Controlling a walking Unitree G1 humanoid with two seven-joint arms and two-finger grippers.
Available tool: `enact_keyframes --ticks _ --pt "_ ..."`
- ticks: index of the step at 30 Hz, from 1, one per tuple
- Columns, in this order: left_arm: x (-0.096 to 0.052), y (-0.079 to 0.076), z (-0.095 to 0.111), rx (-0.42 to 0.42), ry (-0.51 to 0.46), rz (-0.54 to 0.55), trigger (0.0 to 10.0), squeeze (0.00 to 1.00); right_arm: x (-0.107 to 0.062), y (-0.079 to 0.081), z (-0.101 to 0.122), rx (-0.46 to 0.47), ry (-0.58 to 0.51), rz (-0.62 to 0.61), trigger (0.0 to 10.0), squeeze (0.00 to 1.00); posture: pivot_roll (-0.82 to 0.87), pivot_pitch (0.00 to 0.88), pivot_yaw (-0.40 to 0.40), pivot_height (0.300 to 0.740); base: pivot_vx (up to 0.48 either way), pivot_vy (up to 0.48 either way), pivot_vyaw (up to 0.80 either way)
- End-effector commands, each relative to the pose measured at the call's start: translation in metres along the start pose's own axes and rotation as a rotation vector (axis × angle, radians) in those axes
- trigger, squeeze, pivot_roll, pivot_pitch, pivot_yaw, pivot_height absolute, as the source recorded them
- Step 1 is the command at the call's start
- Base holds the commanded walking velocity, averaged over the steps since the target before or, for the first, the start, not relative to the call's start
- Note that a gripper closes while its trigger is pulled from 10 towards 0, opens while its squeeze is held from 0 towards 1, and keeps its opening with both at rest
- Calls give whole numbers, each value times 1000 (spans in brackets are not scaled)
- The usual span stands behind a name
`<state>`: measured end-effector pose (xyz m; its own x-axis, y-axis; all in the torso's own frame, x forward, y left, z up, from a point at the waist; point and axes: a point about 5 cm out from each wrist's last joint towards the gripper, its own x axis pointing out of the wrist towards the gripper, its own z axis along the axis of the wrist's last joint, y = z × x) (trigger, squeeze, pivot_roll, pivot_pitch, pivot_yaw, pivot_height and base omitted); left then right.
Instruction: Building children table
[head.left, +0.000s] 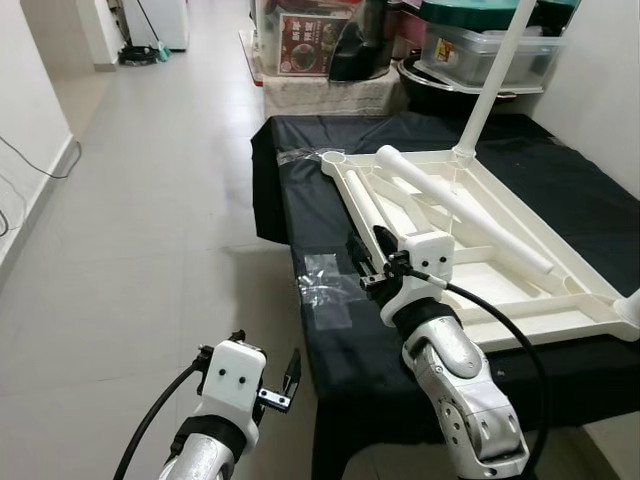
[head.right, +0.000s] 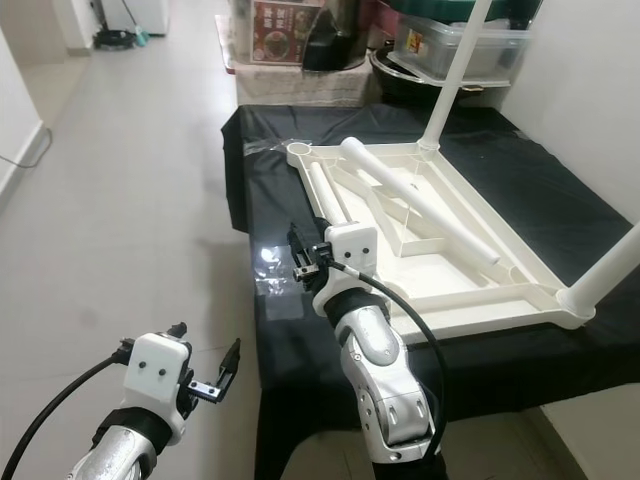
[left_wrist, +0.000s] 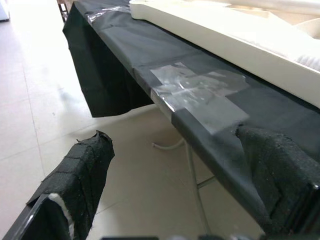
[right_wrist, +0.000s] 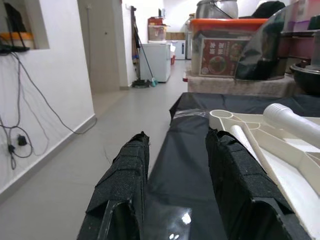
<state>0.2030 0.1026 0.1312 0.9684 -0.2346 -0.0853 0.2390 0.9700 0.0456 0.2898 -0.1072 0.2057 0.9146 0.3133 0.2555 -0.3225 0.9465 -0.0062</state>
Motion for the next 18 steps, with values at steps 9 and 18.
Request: enact_keyframes --ticks 9,18 --pt "-2 -1 -2 -26 23 9 10000 0 6 -3 1 -24 12 22 10000 0 75 165 -83 740 30 0 0" --pt "-3 -1 -2 -29 23 8 10000 0 15 -5 2 -39 12 50 10000 0 73 161 -79 740 0 0 0"
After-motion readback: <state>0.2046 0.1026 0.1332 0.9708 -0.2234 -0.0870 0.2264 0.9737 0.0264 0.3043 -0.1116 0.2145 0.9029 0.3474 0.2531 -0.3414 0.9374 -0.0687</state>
